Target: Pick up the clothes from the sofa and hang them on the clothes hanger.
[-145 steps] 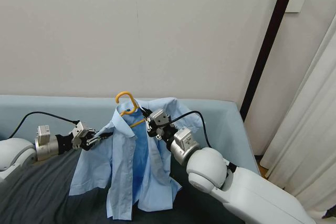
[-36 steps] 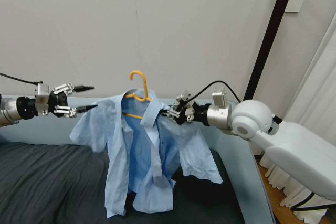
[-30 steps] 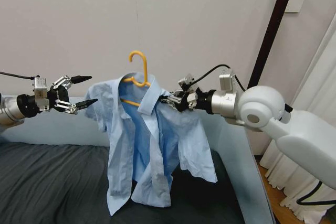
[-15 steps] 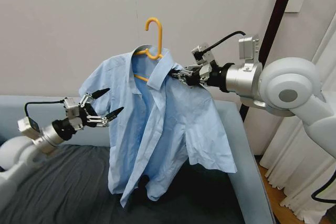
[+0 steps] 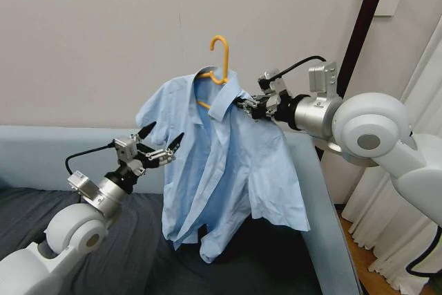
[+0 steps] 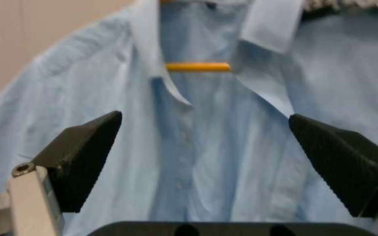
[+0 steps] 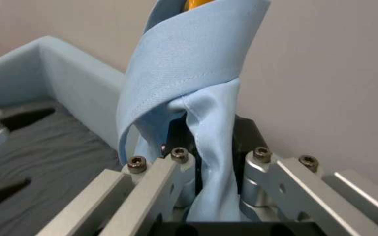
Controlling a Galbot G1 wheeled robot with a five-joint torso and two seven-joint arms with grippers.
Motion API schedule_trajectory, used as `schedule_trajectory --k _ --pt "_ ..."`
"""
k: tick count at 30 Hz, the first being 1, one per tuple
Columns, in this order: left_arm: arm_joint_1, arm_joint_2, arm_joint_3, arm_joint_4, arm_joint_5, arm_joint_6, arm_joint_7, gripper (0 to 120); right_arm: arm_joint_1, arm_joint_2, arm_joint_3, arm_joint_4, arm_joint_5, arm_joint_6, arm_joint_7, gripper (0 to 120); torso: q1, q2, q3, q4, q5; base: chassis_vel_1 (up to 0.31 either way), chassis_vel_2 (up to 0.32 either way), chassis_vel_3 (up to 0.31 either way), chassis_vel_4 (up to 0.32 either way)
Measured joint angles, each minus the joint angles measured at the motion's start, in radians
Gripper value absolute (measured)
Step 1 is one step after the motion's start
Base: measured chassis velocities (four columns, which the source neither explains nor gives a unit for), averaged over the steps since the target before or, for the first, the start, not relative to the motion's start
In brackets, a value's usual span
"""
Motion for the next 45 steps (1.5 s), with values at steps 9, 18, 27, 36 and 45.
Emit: schedule_trajectory --k 9,18,27,36,45 --pt "-0.006 -0.088 0.1 0.031 0.069 -0.009 0.019 100 0.003 -0.005 -0.024 0.01 -0.014 0.001 0.003 7 0.0 0.0 0.0 -0.0003 -0.0001 0.0 0.0 0.0 0.0" --pt "0.006 -0.15 0.133 0.027 0.091 -0.025 -0.015 100 0.051 -0.014 -0.099 0.007 -0.014 0.002 0.025 7 0.0 0.0 0.0 0.0 -0.0002 0.0 0.0 0.0 0.0" --pt "-0.048 -0.167 0.155 0.048 0.013 0.003 -0.006 96 0.059 0.001 -0.121 0.011 -0.001 0.002 0.025 7 0.0 0.0 0.0 -0.0002 0.0 0.0 0.0 0.0 0.0" --pt "-0.169 -0.225 0.247 0.156 -0.155 0.023 0.118 66 0.063 0.027 -0.15 0.007 -0.005 0.006 0.015 7 0.0 0.0 0.0 -0.0002 -0.0002 0.0 0.0 0.0 0.0" --pt "-0.193 -0.219 0.237 0.172 -0.197 0.006 0.127 34 0.055 0.021 -0.149 0.006 -0.014 0.006 0.007 7 0.0 0.0 0.0 -0.0001 -0.0002 0.0 0.0 0.0 0.0"
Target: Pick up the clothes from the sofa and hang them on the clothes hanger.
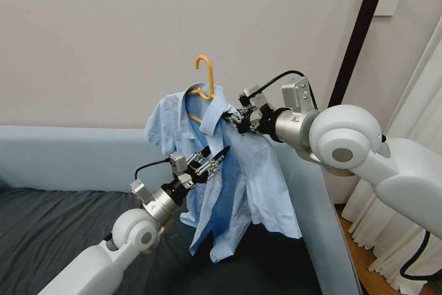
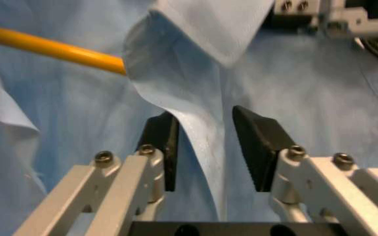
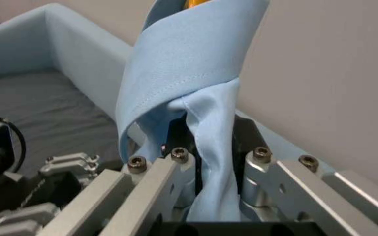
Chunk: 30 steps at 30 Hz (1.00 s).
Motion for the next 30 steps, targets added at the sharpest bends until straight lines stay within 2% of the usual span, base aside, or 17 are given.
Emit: schedule_trajectory --k 1,3,9,21,25,30 --pt "0.0 0.0 0.0 0.0 0.0 0.0 0.0 34 0.0 0.0 0.0 0.0 0.0 0.0 0.0 7 0.0 0.0 0.0 0.0 0.0 0.0 0.0 0.0 0.0" --pt "0.001 0.009 -0.022 -0.001 -0.012 -0.006 0.004 20 -0.005 -0.002 0.004 -0.001 -0.004 0.0 -0.002 7 0.0 0.0 0.0 0.0 0.0 0.0 0.0 0.0 0.0" --pt "0.01 0.033 -0.049 -0.002 -0.016 -0.023 0.019 0 -0.014 -0.009 0.011 0.001 -0.01 0.0 -0.008 7 0.0 0.0 0.0 0.0001 0.0 0.0 0.0 0.0 0.0" --pt "-0.03 0.06 -0.084 0.005 -0.007 -0.035 0.017 0 -0.003 -0.031 0.019 0.017 0.021 0.0 -0.018 7 0.0 0.0 0.0 0.0 0.0 0.0 0.0 0.0 0.0" --pt "-0.042 0.083 -0.083 -0.004 0.025 -0.042 0.028 0 0.03 -0.036 0.044 0.032 0.158 0.001 -0.007 7 0.0 0.0 0.0 0.0 0.0001 0.0 0.0 0.0 0.0" --pt "-0.017 0.074 -0.07 -0.01 0.06 -0.046 0.028 0 0.052 -0.033 0.051 0.054 0.248 0.032 0.031 7 0.0 0.0 0.0 0.0 -0.0001 0.0 0.0 0.0 0.0"
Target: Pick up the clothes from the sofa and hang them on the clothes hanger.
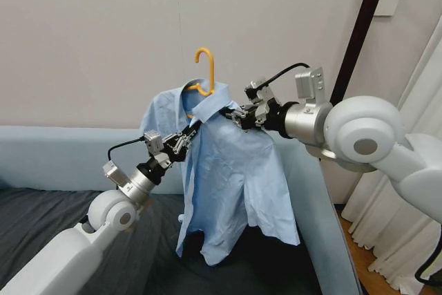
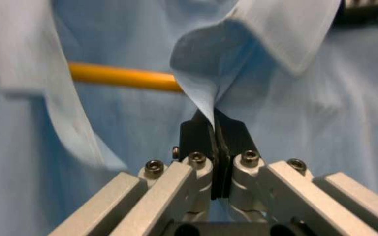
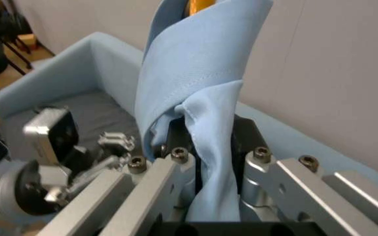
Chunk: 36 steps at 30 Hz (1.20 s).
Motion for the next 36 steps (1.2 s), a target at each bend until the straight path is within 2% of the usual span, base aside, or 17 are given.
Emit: schedule_trajectory --k 7,11,12,16,20,25,26,30,36 --pt "0.023 -0.019 0.005 -0.008 0.024 -0.012 -0.025 0 0.013 0.011 -0.007 0.015 0.034 0.035 0.053 7 0.0 0.0 0.0 -0.0001 0.0 0.0 0.0 0.0 0.0" --pt "0.039 -0.012 -0.005 -0.016 0.027 -0.032 -0.034 17 0.055 0.017 -0.024 -0.001 0.036 0.043 0.088 7 0.0 0.0 0.0 0.0001 0.0002 0.0 0.0 0.0 0.0" --pt "0.039 -0.012 -0.005 -0.016 0.027 -0.032 -0.034 17 0.055 0.017 -0.024 -0.001 0.036 0.043 0.088 7 0.0 0.0 0.0 0.0001 0.0002 0.0 0.0 0.0 0.0" --pt "0.05 0.004 -0.021 -0.028 0.033 -0.05 -0.036 36 0.126 0.017 -0.033 -0.027 0.079 0.009 0.142 7 0.0 0.0 0.0 -0.0001 0.0001 0.0 0.0 0.0 0.0" --pt "0.058 0.014 -0.029 -0.028 0.044 -0.061 -0.036 45 0.163 0.016 -0.04 -0.03 0.108 -0.001 0.175 7 0.0 0.0 0.0 0.0 0.0001 0.0 0.0 0.0 0.0" --pt "0.062 0.021 -0.039 -0.02 0.046 -0.069 -0.071 68 0.247 0.017 -0.059 -0.031 0.181 -0.014 0.239 7 0.0 0.0 0.0 0.0 -0.0001 0.0 0.0 0.0 0.0" --pt "0.062 0.021 -0.039 -0.02 0.046 -0.069 -0.071 68 0.247 0.017 -0.059 -0.031 0.181 -0.014 0.239 7 0.0 0.0 0.0 0.0 -0.0001 0.0 0.0 0.0 0.0" --pt "0.034 0.009 -0.041 -0.027 0.038 -0.067 -0.131 88 0.228 0.028 -0.073 -0.024 0.161 -0.012 0.265 7 0.0 0.0 0.0 -0.0001 0.0 0.0 0.0 0.0 0.0" --pt "0.007 -0.005 -0.032 -0.027 0.03 -0.051 -0.177 100 0.143 0.036 -0.078 -0.005 0.101 -0.004 0.267 7 0.0 0.0 0.0 -0.0001 0.0002 0.0 0.0 0.0 0.0"
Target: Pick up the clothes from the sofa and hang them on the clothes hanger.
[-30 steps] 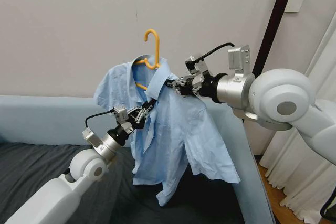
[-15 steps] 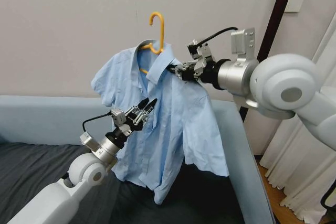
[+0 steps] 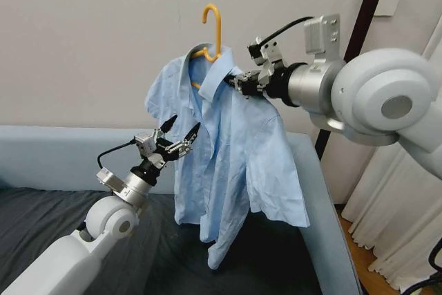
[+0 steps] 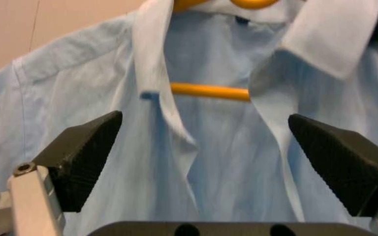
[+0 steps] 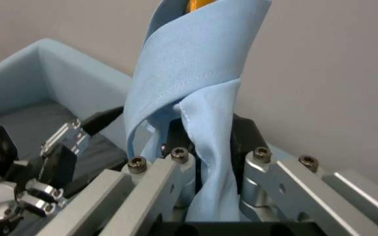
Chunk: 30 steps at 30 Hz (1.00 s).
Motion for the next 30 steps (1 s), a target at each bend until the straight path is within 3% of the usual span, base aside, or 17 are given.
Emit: schedule_trajectory --k 4,8,16,30 --pt "-0.012 -0.007 0.015 0.018 0.0 0.017 -0.01 99 -0.04 0.003 0.0 0.008 -0.019 0.005 -0.006 7 0.0 0.0 0.0 0.0 -0.0001 0.0 0.0 0.0 0.0" --pt "-0.035 -0.02 0.031 0.047 0.0 0.034 -0.025 90 -0.058 0.006 0.004 0.01 -0.024 0.01 -0.017 7 0.0 0.0 0.0 0.0001 -0.0002 0.0 0.0 0.0 0.0" --pt "-0.082 -0.047 0.057 0.096 -0.003 0.053 -0.049 61 -0.063 0.014 0.01 0.002 -0.03 0.012 -0.041 7 0.0 0.0 0.0 0.0 -0.0002 0.0 0.0 0.0 0.0" --pt "-0.108 -0.04 0.051 0.099 -0.025 0.04 -0.058 9 -0.096 -0.001 0.014 -0.007 -0.088 0.008 -0.086 7 0.0 0.0 0.0 0.0 -0.0002 0.0 0.0 0.0 0.0"
